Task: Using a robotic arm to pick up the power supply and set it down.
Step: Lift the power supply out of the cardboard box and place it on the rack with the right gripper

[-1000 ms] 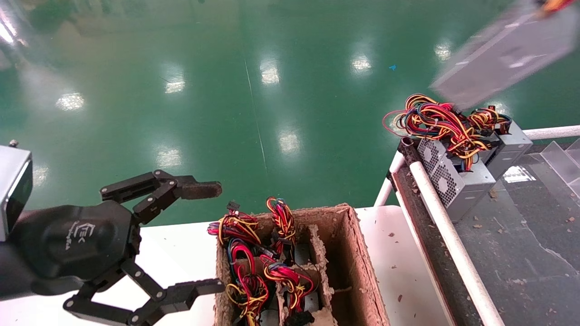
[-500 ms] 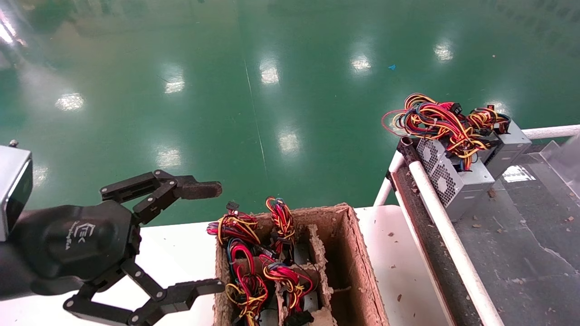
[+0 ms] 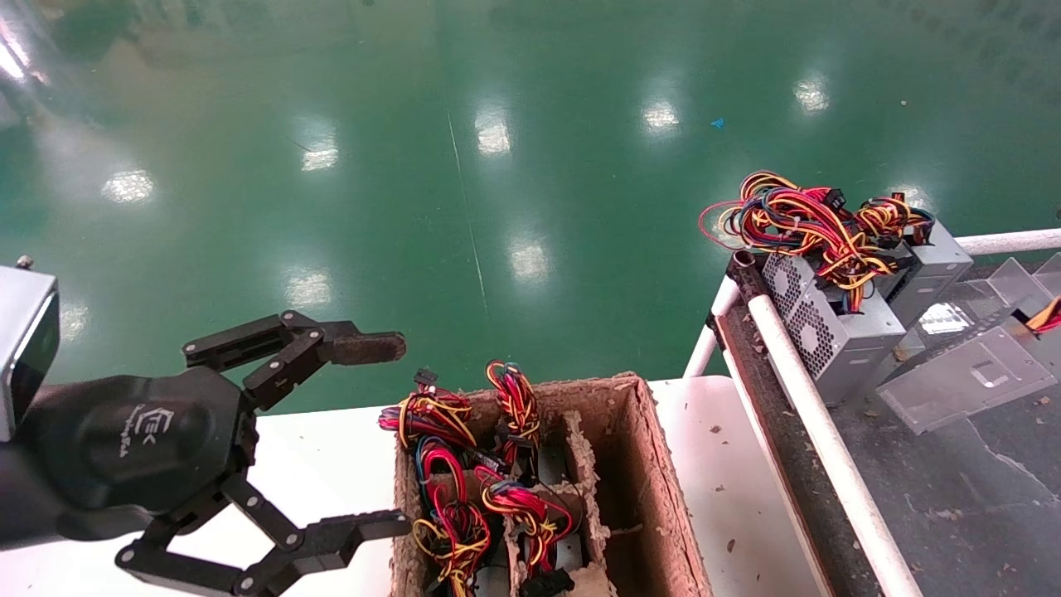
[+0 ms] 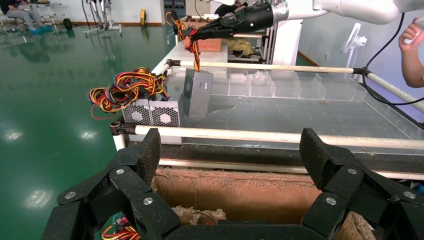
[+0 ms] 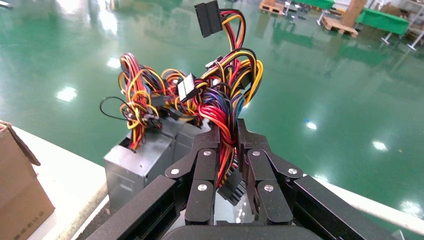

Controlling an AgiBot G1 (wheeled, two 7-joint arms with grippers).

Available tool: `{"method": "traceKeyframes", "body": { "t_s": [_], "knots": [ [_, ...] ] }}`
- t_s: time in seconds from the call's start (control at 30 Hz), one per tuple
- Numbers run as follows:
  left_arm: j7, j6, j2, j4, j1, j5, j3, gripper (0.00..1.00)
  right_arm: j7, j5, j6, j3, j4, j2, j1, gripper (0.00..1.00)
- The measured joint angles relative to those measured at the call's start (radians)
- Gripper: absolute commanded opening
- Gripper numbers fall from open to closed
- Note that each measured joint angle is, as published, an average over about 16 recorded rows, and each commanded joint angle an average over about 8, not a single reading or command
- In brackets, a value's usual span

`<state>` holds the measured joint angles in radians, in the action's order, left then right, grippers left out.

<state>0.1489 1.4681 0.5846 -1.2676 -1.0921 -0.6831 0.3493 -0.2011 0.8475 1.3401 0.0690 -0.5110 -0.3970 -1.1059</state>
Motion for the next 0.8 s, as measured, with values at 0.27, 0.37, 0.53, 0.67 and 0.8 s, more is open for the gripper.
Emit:
{"method": "traceKeyframes", "body": {
  "t_s": [0.27,0.37,0.53,0.67,0.8],
  "knots": [
    [0.0,0.0,0.0,0.0,0.0,0.0,0.0,1.0,-0.017,0.041,0.015,0.035,0.007,-0.049,-0.05,0.0],
    [0.0,0.0,0.0,0.0,0.0,0.0,0.0,1.0,-0.018,0.057,0.009,0.047,0.002,-0.067,-0.072,0.0],
    [0.0,0.0,0.0,0.0,0.0,0.0,0.0,1.0,-0.016,0.085,-0.011,0.066,-0.002,-0.096,-0.107,0.0],
    [0.0,0.0,0.0,0.0,0.0,0.0,0.0,1.0,-0.01,0.103,-0.025,0.08,0.005,-0.12,-0.137,0.0],
    [0.0,0.0,0.0,0.0,0.0,0.0,0.0,1.0,-0.006,0.119,-0.034,0.092,0.02,-0.144,-0.168,0.0]
  ]
}}
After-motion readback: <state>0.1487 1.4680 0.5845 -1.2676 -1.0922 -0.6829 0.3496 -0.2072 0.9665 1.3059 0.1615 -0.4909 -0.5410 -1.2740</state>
